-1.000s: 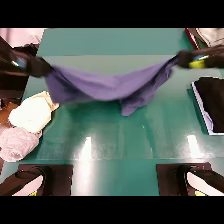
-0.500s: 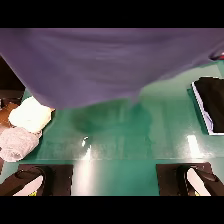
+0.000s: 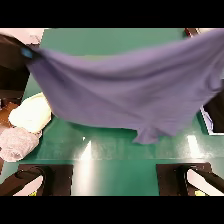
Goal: Fold the shirts.
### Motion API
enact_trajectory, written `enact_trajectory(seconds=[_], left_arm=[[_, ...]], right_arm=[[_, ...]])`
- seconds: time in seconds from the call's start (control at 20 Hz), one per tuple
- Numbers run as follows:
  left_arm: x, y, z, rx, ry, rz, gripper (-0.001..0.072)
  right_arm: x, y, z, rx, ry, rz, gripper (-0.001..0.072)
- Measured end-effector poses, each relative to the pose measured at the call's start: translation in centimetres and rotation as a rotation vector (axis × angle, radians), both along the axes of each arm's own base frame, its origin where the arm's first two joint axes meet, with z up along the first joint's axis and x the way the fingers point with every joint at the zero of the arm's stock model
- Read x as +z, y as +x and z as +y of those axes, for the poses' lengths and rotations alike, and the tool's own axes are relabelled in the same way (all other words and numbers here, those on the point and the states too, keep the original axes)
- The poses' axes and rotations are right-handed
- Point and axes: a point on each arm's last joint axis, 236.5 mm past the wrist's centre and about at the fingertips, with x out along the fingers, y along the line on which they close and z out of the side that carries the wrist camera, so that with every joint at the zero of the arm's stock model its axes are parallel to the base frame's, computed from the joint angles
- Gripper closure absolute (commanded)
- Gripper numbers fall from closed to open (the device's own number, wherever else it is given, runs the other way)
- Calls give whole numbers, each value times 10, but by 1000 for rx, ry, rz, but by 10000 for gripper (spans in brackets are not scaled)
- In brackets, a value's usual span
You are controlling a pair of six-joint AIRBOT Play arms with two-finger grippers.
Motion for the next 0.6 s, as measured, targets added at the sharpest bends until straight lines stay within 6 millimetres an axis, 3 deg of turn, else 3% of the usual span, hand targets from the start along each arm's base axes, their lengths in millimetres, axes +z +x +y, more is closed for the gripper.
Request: enact_trajectory(seconds=[0.2, 0.25, 0.3, 0.35, 0.4, 0.45, 0.55, 0.6], left_arm=[[-112, 28, -3, 59, -7, 198, 682], [-137, 38, -3, 78, -10, 233, 626], [-160, 46, -3, 94, -9, 265, 321], [-180, 55, -3, 111, -8, 288, 119], [-198, 63, -3, 128, -8, 309, 115], [-213, 71, -2, 140, -3, 326, 115], [-229, 82, 4, 157, 28, 335, 115], [-232, 86, 11, 163, 57, 331, 116]], right_arm=[[-118, 52, -8, -17, 1, 290, 697], [-141, 63, -12, -30, 1, 333, 696], [-161, 72, -14, -40, 2, 371, 689], [-180, 82, -17, -52, 4, 401, 548], [-197, 89, -20, -62, 3, 426, 279], [-210, 95, -22, -68, 4, 447, 220], [-226, 101, -25, -79, 3, 471, 244], [-229, 102, -27, -85, 4, 474, 311]])
